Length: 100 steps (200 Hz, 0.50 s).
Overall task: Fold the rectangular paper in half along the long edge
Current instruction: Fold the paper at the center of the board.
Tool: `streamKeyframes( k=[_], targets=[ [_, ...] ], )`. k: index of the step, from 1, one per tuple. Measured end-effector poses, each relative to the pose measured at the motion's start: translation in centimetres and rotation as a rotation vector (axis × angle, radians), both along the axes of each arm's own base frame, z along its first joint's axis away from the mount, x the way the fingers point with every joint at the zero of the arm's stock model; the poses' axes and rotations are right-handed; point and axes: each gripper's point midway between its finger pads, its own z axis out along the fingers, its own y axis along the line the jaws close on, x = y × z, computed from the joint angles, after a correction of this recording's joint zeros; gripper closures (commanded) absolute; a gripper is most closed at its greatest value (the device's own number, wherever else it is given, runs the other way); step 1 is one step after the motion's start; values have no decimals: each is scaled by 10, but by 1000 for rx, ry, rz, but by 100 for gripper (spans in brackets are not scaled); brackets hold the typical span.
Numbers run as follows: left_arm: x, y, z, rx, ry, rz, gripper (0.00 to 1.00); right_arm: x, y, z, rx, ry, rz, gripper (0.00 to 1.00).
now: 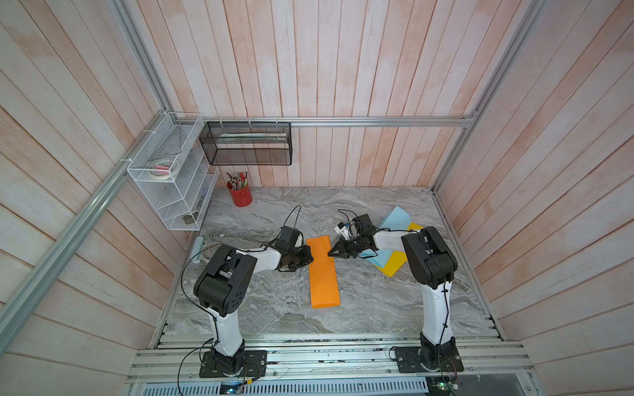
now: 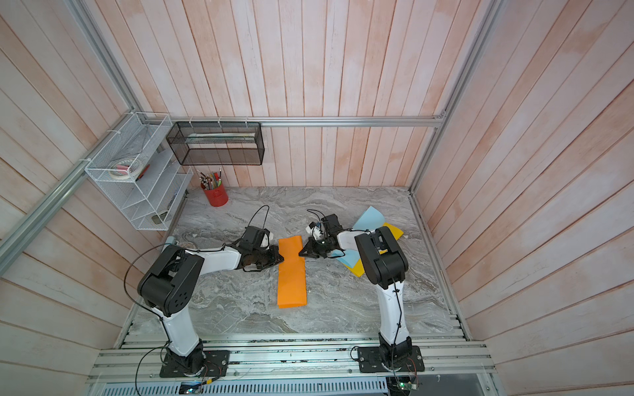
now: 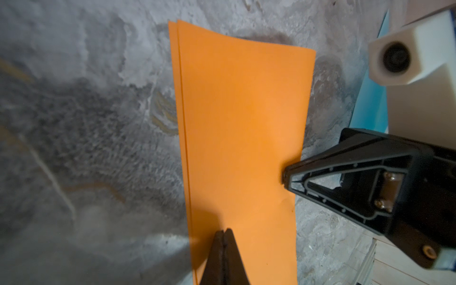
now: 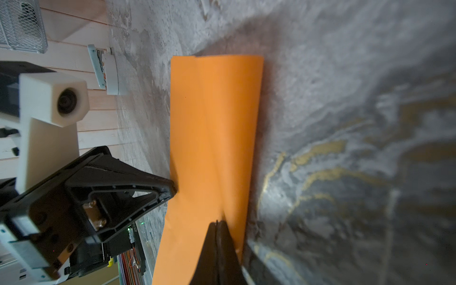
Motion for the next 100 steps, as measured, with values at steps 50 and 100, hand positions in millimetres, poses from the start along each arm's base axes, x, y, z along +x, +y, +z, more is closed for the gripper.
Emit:
streamKeyframes(
  k=[50, 100],
  targets=[
    [-2, 1, -3, -21, -39, 2, 100, 1, -4, -1, -5, -3, -1, 100],
    [-2, 1, -4, -42, -69, 4, 100, 13, -29, -1, -20, 5, -42, 100]
  ],
)
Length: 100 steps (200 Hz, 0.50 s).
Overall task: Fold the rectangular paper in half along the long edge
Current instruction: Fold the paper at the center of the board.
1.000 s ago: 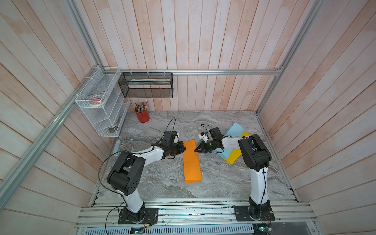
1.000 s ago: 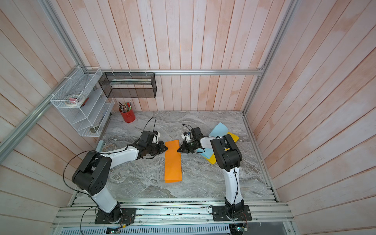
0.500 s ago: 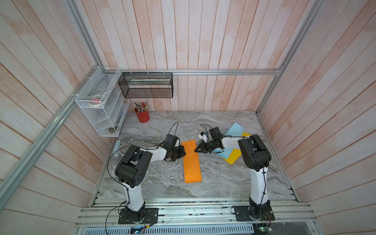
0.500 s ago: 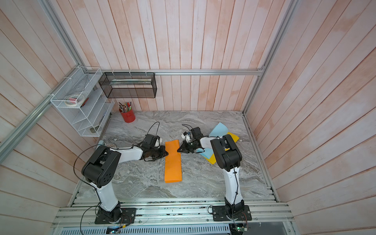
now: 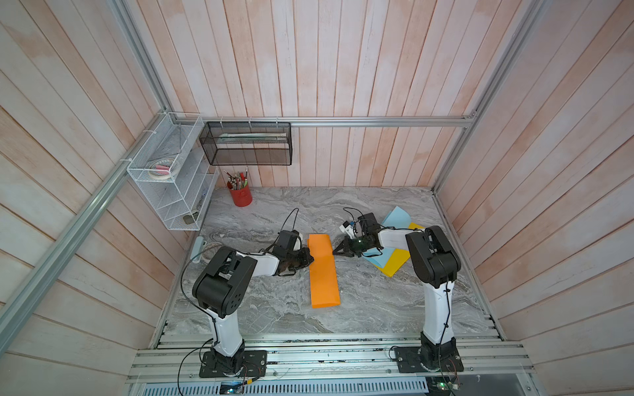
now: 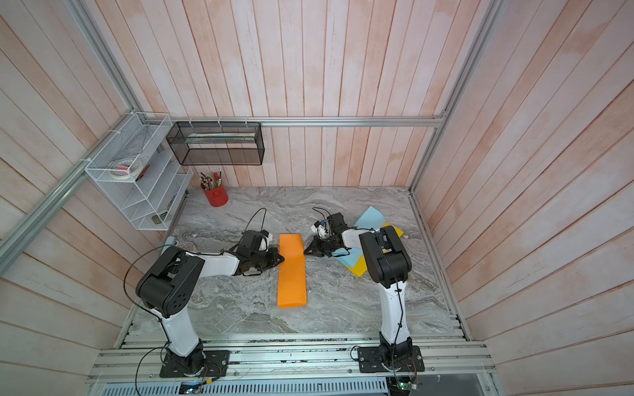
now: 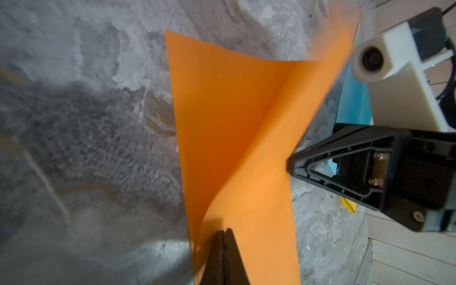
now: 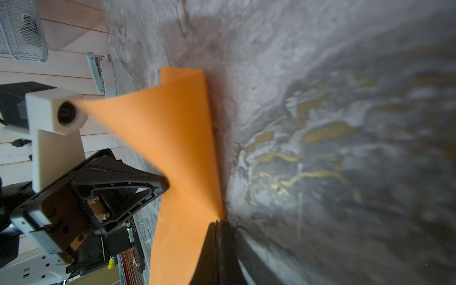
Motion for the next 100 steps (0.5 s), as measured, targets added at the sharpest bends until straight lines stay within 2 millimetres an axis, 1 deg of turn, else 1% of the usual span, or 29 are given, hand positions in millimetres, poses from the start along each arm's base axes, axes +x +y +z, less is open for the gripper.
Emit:
streamKeyframes(
  k=[26, 45, 59, 81, 100],
  targets=[
    [0, 0, 0, -4, -7, 0, 100, 9, -13, 2, -32, -6, -33, 100],
    [0, 0, 0, -4, -7, -1, 100, 6, -13, 6, -47, -5, -35, 100],
    [0, 0, 0, -4, -7, 0, 100, 3, -7, 15, -39, -16, -24, 100],
    [0, 0, 0, -4, -8, -1, 100, -1, 8, 36, 0, -45, 7, 100],
    [0, 0, 0, -4, -7, 0, 100, 1, 22, 46, 20, -64, 28, 100]
  ],
)
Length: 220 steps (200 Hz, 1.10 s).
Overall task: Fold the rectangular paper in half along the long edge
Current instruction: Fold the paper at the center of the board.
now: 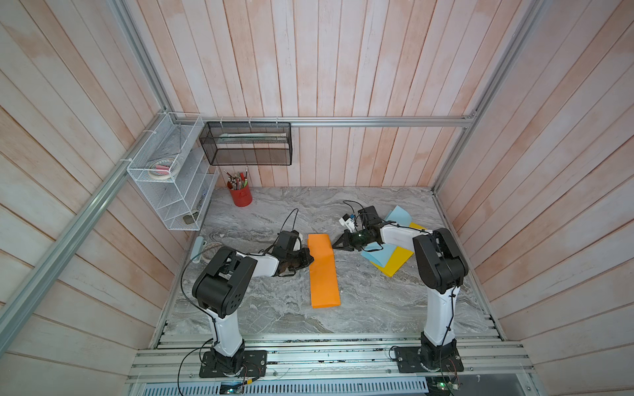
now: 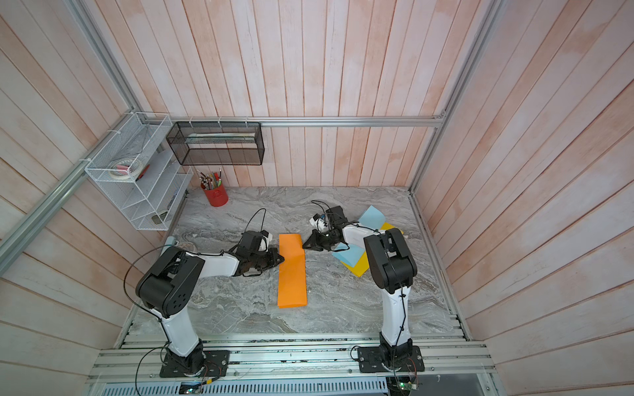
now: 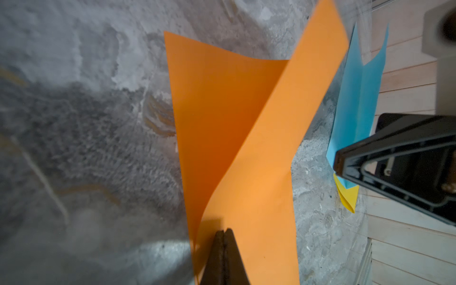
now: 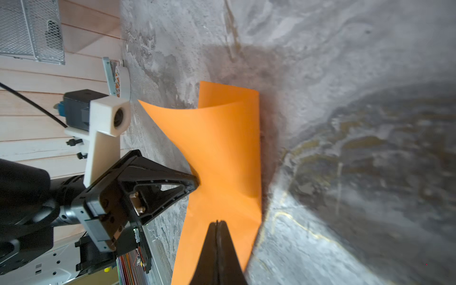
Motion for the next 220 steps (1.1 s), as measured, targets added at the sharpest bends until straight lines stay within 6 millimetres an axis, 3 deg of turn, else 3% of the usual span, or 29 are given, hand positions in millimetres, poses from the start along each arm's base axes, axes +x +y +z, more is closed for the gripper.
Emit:
streamKeyframes(
  k=[26, 60, 95, 161, 180, 220],
  targets=[
    [0, 0, 0, 0, 0, 0, 100, 2, 10, -4, 12, 1, 14, 100],
    [0, 0, 0, -1, 1, -1, 100, 1, 6, -43, -11, 79, 2, 100],
    [0, -1, 0, -5, -2, -3, 100, 5, -2, -46, 32, 81, -13, 100],
    [0, -1, 0, -5, -3, -4, 100, 29, -52, -42, 14, 54, -131, 100],
    [0, -1, 0, -6, -3, -5, 100, 21, -40, -37, 20, 52, -97, 100],
    [0, -1, 0, -7, -2, -5, 100, 15, 8, -7, 70, -9, 16, 100]
  ],
)
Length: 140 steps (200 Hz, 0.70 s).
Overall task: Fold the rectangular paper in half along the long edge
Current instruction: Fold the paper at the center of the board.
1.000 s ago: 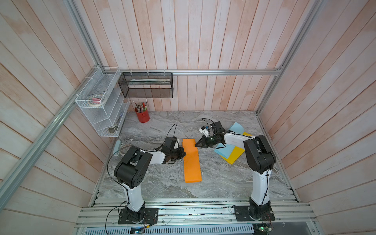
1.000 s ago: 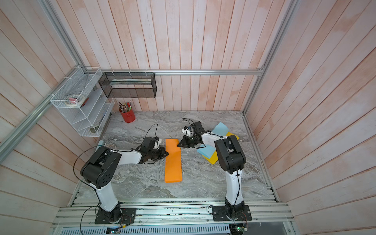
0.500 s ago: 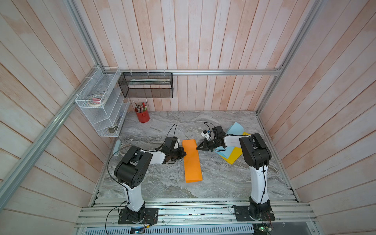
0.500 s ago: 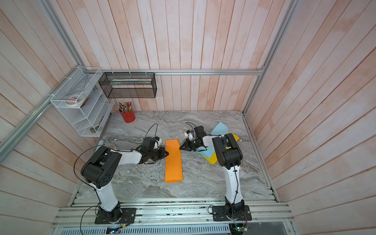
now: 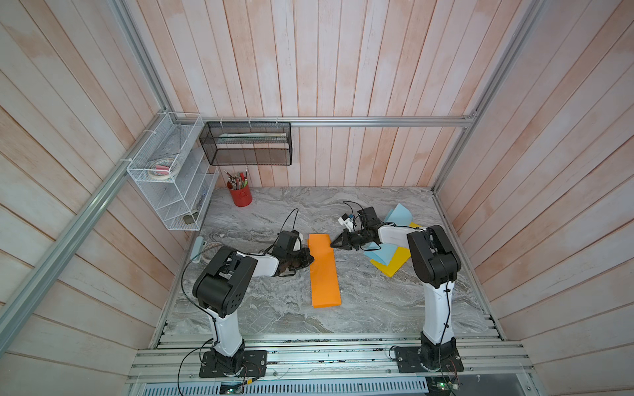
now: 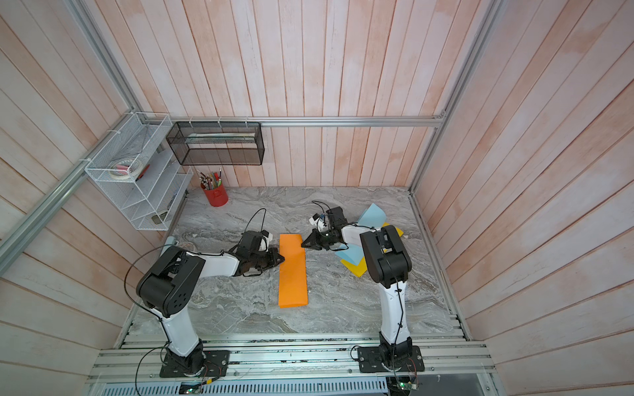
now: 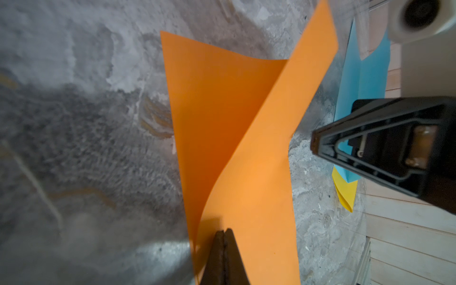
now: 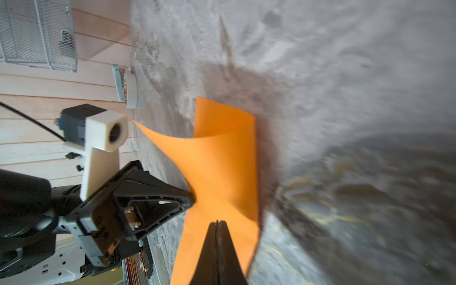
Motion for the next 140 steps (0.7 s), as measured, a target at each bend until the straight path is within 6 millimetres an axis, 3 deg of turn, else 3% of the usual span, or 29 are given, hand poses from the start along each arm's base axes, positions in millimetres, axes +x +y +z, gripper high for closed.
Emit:
streamKeyframes(
  k=[28, 63, 140],
  targets=[
    [0, 0, 0, 0, 0, 0, 100, 13, 6, 4, 13, -30, 7, 100],
    [0, 0, 0, 0, 0, 0, 100, 16, -12, -37, -21, 47, -27, 100],
    [0, 0, 0, 0, 0, -1, 100, 40, -65, -31, -68, 26, -143, 100]
  ],
)
